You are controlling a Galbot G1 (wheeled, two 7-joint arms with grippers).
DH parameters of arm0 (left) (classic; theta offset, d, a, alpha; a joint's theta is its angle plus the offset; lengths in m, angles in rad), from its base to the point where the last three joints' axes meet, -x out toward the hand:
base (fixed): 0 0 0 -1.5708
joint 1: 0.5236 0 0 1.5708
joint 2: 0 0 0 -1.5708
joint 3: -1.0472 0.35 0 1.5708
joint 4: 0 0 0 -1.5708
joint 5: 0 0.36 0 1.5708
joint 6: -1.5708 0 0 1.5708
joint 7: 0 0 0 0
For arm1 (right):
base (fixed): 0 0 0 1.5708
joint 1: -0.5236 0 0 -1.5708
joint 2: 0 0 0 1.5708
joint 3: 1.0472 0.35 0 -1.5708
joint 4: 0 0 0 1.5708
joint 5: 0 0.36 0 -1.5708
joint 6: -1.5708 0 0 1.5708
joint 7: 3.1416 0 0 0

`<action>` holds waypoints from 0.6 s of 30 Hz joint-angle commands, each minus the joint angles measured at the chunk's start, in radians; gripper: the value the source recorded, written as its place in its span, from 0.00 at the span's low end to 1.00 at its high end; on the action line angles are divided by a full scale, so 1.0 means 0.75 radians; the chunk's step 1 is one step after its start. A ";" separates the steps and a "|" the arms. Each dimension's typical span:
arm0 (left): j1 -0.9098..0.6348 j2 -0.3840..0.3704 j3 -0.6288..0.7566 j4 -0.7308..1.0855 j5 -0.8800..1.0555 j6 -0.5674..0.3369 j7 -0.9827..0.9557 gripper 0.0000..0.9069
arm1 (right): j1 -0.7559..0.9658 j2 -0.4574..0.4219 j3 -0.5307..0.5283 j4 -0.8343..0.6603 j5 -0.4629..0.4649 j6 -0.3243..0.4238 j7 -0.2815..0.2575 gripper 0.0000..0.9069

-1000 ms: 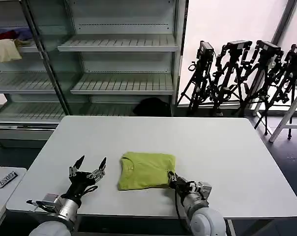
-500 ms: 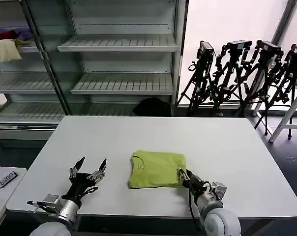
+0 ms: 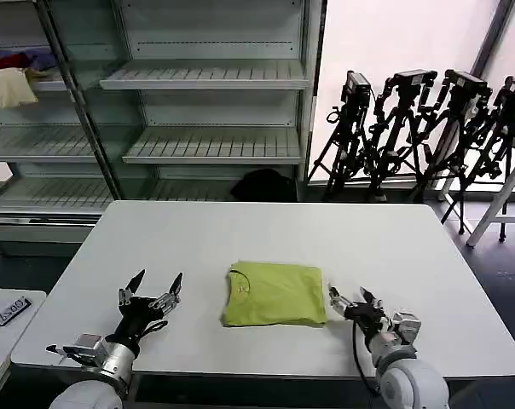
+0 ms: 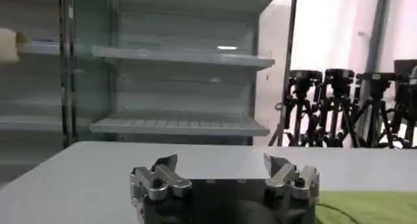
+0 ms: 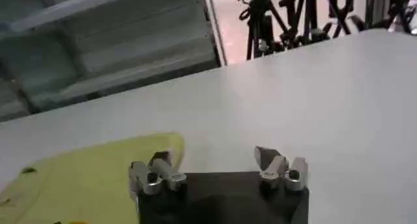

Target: Fold and organize the clothes.

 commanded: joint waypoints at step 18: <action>0.055 0.040 -0.048 -0.006 -0.116 -0.043 0.007 1.00 | -0.069 -0.189 0.182 0.029 -0.549 0.282 -0.187 1.00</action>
